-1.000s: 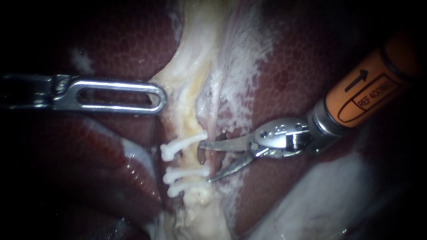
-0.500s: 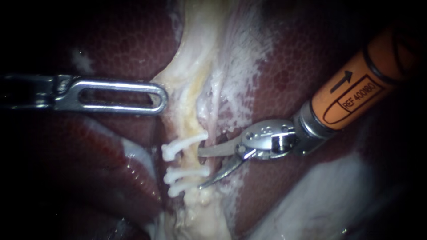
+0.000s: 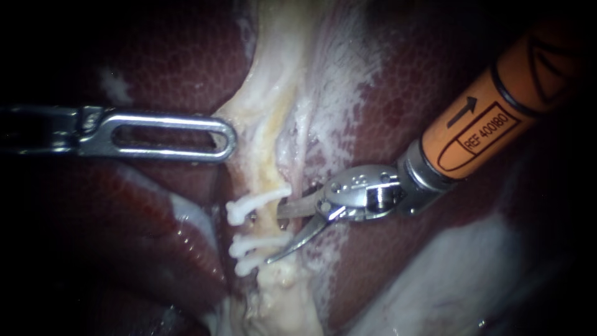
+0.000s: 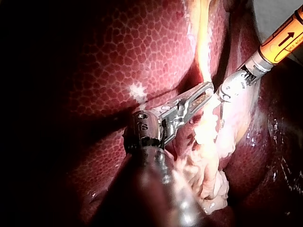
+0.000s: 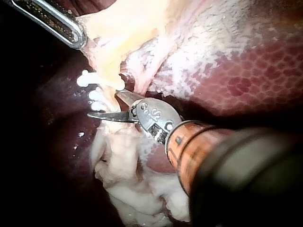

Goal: Go to the cutting position left tube

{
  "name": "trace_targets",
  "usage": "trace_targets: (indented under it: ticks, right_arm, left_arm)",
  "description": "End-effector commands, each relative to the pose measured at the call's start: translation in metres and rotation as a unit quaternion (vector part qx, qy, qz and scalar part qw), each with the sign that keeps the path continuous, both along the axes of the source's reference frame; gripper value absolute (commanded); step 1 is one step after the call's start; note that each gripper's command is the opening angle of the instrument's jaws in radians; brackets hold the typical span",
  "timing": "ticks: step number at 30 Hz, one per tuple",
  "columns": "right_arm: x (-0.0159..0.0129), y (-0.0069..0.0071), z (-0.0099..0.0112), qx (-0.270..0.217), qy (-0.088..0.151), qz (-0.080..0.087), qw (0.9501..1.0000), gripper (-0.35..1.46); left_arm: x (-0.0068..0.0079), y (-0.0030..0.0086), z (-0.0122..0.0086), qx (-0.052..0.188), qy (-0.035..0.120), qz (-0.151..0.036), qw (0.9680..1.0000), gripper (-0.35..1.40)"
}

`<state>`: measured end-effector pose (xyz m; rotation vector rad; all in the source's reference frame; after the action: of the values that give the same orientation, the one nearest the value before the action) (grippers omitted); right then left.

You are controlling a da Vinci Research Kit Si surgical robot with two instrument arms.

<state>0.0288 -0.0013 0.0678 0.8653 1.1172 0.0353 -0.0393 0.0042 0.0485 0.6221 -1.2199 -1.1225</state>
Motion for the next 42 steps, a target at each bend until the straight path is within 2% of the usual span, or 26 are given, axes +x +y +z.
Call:
trace_targets:
  ticks: [1, 16, 33, 42]
  right_arm:
    - [0.0000, 0.0000, -0.0001, 0.000, 0.001, 0.000, 1.0000, 1.26]
    - [-0.0005, 0.0003, -0.0018, 0.007, 0.004, 0.001, 1.0000, 1.26]
    - [0.0008, 0.0001, -0.0014, 0.006, 0.005, 0.003, 1.0000, 1.25]
    - [0.0014, 0.0005, -0.0008, 0.014, 0.001, 0.009, 0.9999, 1.06]
  left_arm:
    - [0.0000, 0.0000, 0.0000, 0.000, 0.000, 0.000, 1.0000, -0.35]
    - [0.0003, 0.0003, 0.0008, 0.000, 0.000, 0.000, 1.0000, -0.35]
    - [0.0005, 0.0006, 0.0013, 0.000, 0.001, -0.001, 1.0000, -0.35]
    - [0.0004, 0.0005, 0.0014, -0.001, 0.001, -0.001, 1.0000, -0.35]
